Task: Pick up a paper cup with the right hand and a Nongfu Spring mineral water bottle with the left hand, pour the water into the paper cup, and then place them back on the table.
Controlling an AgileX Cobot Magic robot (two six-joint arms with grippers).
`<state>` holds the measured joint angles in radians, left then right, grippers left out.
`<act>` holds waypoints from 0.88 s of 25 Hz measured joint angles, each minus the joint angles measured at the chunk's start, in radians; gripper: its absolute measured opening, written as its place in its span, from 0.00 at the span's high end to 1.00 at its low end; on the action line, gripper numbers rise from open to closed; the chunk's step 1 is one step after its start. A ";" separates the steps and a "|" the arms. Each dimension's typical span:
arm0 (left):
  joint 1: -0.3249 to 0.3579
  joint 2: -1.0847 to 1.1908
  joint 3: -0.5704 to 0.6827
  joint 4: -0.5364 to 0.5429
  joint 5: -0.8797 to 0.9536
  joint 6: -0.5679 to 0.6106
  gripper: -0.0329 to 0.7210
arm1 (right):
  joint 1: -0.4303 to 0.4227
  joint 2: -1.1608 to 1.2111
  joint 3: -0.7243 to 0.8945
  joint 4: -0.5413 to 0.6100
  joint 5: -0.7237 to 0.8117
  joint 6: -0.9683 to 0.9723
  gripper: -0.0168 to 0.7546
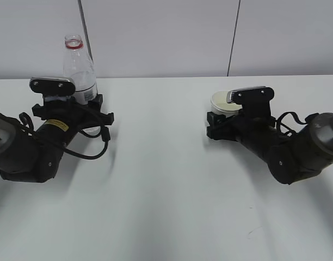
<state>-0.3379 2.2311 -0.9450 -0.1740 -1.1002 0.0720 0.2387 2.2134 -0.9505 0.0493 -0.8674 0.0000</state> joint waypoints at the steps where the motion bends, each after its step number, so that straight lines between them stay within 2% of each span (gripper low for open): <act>1: 0.000 0.000 0.000 -0.001 0.000 0.000 0.43 | 0.000 0.000 0.000 -0.004 0.000 0.000 0.22; 22: 0.000 0.000 0.000 -0.006 0.001 -0.001 0.43 | 0.000 -0.024 0.022 -0.056 0.015 0.018 0.18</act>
<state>-0.3379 2.2311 -0.9450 -0.1796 -1.0992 0.0709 0.2387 2.1896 -0.9286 -0.0071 -0.8528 0.0177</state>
